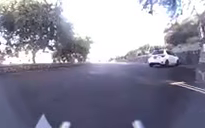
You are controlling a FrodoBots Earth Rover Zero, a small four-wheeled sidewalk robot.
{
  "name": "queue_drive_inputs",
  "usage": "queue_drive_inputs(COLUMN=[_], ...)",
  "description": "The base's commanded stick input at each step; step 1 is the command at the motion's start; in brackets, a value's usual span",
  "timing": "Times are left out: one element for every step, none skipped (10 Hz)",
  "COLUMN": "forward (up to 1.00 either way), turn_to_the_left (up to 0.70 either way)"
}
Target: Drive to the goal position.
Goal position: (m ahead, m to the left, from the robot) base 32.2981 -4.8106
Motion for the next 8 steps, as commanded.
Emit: queue_drive_inputs(forward=[0.50,0.50,0.50,0.50,0.50,0.50,0.50,0.50], turn_to_the_left=[-0.26,-0.50,-0.27,-0.01,-0.23,-0.50,-0.50,-0.09])
